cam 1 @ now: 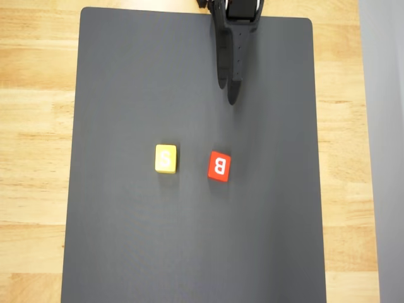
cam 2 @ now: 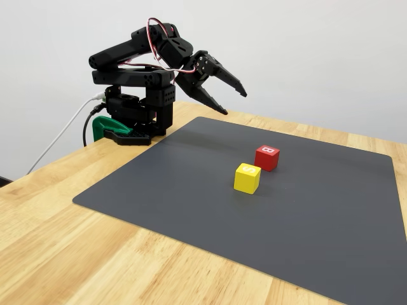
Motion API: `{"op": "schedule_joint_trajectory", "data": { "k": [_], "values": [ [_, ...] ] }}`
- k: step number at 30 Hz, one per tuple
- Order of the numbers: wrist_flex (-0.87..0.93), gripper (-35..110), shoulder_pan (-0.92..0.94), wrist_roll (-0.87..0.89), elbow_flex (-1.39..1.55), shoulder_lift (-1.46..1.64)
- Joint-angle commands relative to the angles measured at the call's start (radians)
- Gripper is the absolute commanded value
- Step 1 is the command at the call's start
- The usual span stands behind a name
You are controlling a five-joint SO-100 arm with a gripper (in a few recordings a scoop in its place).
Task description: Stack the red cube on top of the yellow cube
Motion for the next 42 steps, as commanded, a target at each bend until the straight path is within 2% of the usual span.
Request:
{"op": "schedule_joint_trajectory", "data": {
  "k": [1, 11, 26, 42],
  "values": [
    [-0.005, 25, 0.025, -0.018, 0.0, -0.002],
    [-0.035, 25, 0.107, -0.032, -0.002, -0.002],
    [0.029, 27, 0.14, -0.014, -0.089, -0.012],
    [-0.314, 29, 0.209, 0.023, -0.213, -0.583]
  ]
}}
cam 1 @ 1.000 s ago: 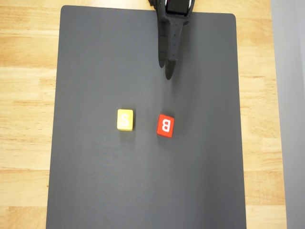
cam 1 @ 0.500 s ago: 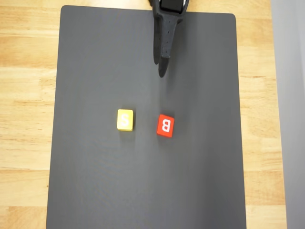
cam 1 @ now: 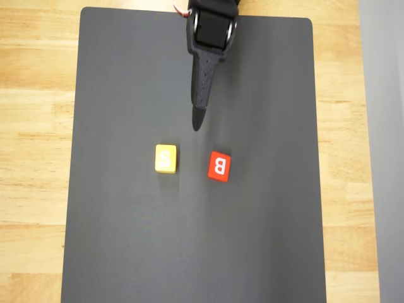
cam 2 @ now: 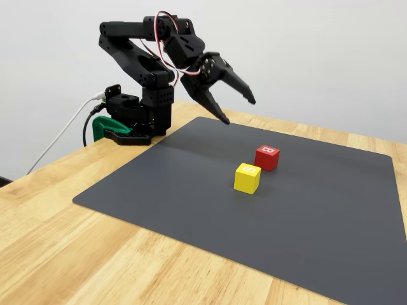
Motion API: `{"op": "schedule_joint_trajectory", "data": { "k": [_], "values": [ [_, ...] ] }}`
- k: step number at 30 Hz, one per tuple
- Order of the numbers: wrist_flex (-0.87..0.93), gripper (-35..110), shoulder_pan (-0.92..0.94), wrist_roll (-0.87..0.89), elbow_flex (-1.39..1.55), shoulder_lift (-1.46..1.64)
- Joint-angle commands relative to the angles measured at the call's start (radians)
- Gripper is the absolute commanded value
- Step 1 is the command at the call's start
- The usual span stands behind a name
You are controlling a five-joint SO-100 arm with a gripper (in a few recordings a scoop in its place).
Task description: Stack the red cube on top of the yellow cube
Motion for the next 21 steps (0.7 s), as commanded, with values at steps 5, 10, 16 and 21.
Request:
{"op": "schedule_joint_trajectory", "data": {
  "k": [5, 10, 16, 21],
  "values": [
    [-0.094, 29, 0.026, 0.009, -0.077, -0.195],
    [-0.138, 29, 0.023, 0.028, -0.147, -0.344],
    [-0.166, 30, -0.009, 0.046, -0.183, -0.445],
    [-0.146, 30, -0.066, 0.052, -0.166, -0.42]
  ]
}}
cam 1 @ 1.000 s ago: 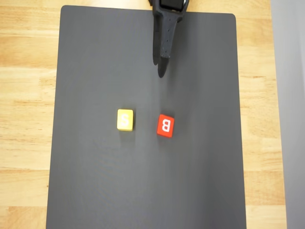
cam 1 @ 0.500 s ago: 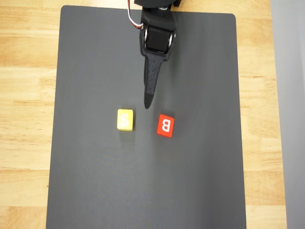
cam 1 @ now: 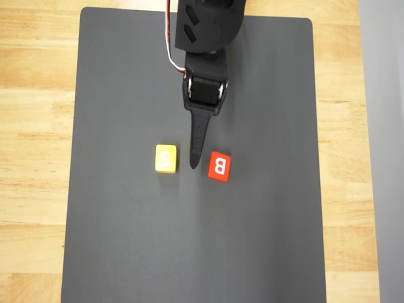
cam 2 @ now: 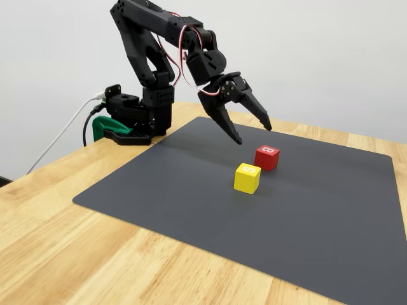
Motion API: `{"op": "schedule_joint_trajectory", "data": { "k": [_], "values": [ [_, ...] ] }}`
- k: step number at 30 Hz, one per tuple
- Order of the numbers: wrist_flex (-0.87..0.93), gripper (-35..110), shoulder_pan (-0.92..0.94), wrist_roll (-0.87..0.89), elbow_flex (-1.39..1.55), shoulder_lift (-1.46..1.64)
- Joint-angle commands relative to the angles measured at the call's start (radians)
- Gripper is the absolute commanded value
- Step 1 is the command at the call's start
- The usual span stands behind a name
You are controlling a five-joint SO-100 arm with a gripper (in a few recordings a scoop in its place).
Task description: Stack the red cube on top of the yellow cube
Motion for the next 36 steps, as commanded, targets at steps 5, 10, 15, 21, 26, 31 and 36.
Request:
{"op": "schedule_joint_trajectory", "data": {
  "k": [5, 10, 15, 21, 26, 31, 36],
  "values": [
    [0.02, 30, -0.041, 0.003, -0.002, 0.054],
    [0.023, 30, -0.04, 0.009, -0.026, 0.017],
    [0.052, 30, -0.041, 0.014, -0.091, -0.067],
    [0.064, 30, -0.044, 0.014, -0.118, -0.101],
    [0.094, 30, -0.041, 0.021, -0.179, -0.176],
    [0.121, 30, -0.043, 0.025, -0.236, -0.242],
    [0.161, 30, -0.046, 0.028, -0.304, -0.314]
  ]
}}
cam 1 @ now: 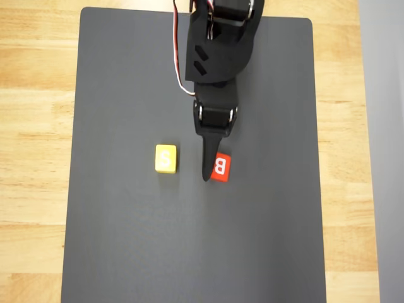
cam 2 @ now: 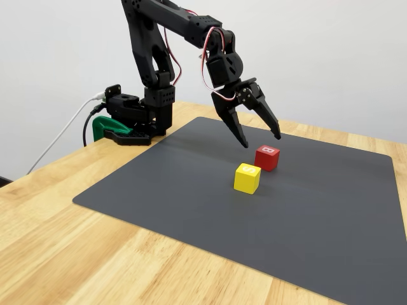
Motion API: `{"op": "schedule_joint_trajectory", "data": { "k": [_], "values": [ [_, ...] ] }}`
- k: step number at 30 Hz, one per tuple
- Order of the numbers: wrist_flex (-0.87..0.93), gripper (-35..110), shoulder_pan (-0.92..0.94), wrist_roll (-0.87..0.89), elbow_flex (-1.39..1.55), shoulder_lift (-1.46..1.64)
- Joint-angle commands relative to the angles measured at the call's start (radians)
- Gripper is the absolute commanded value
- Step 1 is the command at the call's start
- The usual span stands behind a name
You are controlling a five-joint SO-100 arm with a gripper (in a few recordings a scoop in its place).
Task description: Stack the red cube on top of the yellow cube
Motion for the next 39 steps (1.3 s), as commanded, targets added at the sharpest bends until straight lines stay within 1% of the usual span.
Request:
{"op": "schedule_joint_trajectory", "data": {
  "k": [1, 8, 14, 39],
  "values": [
    [0.02, 30, 0.014, -0.005, -0.057, -0.015],
    [0.048, 30, -0.003, -0.005, -0.077, -0.034],
    [0.121, 30, -0.014, -0.005, -0.17, -0.132],
    [0.206, 31, -0.057, -0.002, -0.296, -0.259]
  ]
}}
